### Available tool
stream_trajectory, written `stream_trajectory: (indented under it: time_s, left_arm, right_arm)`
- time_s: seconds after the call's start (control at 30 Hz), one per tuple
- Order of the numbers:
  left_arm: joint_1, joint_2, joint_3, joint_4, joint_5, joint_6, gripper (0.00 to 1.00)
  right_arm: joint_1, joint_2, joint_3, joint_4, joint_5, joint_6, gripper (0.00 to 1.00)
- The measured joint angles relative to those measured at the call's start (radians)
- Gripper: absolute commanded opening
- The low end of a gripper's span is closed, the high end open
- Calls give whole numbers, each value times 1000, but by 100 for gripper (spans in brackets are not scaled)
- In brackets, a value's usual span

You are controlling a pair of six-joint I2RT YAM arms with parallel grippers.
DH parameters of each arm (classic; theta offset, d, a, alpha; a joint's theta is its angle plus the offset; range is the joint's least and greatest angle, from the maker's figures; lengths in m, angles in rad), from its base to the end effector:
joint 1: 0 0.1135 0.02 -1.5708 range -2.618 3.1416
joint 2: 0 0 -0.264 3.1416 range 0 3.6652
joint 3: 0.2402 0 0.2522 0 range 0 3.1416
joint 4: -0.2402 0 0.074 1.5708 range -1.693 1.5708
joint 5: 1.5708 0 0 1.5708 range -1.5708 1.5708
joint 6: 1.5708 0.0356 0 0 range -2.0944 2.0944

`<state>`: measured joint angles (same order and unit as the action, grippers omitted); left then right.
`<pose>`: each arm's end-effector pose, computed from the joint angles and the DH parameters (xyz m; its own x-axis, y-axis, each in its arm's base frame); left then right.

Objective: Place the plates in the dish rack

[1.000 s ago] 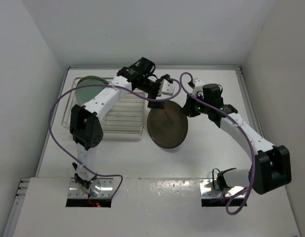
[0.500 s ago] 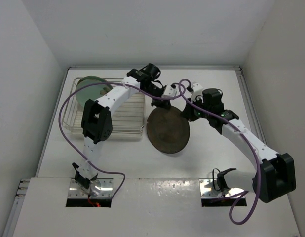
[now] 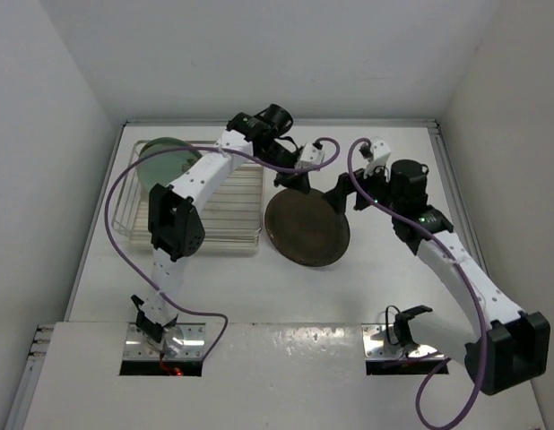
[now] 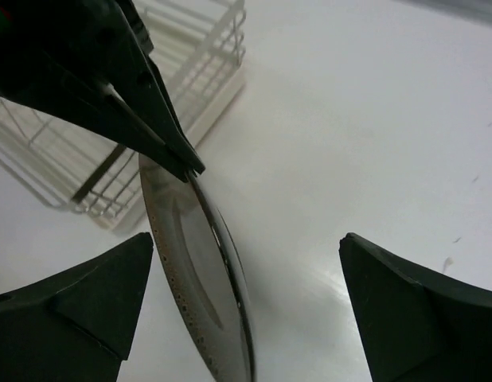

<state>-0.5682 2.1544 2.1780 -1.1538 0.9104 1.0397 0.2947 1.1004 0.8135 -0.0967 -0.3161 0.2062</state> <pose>0.3640 -0.2658 0.3129 0.1433 0.5360 -0.8319 0.9683 -0.2496 0.0059 0.2382 0.0839 0.2967 -0.4635 0.0627 -0.8839 -0.4669 0.8305 0.3037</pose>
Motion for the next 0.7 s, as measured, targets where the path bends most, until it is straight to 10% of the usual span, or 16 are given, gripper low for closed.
stream_trajectory:
  time_s: [0.7]
  left_arm:
    - [-11,-237,240,43,-213,-111,0]
  right_arm:
    - [-97,-216,13,8,63,-31,100]
